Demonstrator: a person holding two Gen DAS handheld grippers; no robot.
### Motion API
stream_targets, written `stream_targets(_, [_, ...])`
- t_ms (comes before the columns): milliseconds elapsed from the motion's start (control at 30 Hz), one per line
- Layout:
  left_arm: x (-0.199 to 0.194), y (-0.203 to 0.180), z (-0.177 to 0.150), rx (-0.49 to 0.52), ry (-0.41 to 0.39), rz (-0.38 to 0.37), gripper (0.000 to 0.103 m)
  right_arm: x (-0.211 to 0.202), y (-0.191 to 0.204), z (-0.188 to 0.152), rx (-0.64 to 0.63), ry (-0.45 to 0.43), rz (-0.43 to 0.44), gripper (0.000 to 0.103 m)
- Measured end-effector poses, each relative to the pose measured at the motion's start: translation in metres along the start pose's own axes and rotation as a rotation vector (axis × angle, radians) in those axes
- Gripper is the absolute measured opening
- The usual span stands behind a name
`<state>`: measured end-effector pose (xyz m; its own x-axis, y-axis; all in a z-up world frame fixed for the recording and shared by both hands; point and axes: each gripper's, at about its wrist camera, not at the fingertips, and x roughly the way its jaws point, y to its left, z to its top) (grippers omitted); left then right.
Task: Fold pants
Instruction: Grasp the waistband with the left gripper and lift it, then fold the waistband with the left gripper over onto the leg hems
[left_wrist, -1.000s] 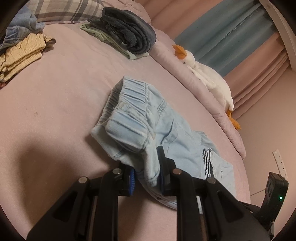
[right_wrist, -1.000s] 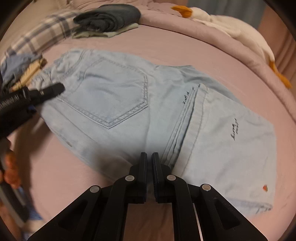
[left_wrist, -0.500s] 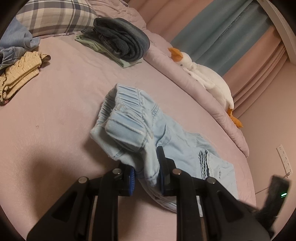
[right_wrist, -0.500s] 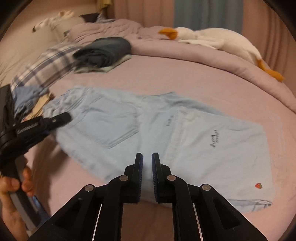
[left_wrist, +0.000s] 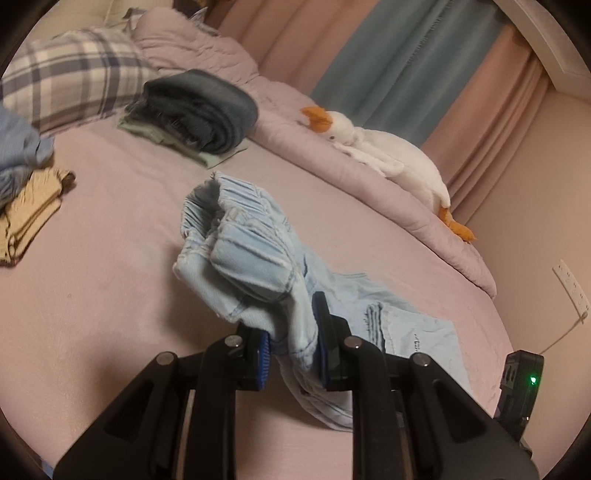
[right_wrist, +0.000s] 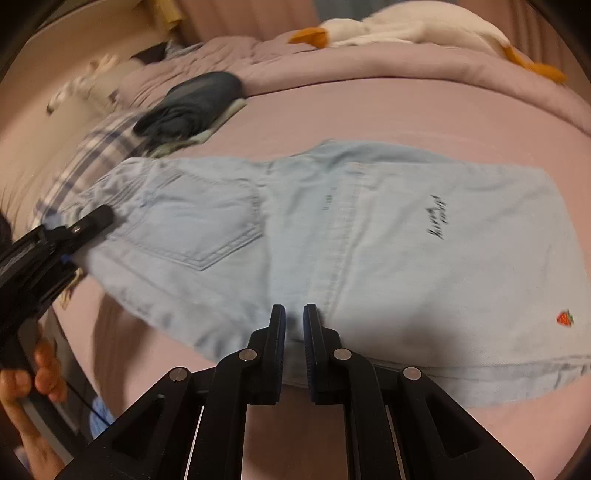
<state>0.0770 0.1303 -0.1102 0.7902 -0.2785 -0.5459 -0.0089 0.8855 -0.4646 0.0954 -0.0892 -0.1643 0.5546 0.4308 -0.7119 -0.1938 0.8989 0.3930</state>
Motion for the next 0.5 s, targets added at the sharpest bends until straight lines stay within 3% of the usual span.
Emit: stream_targets(500, [-0.001,-0.067,0.003,0.153,-0.004,-0.064,0.019,-0.028,-0.052,-0.006,0.216,-0.072,0.095,0.010])
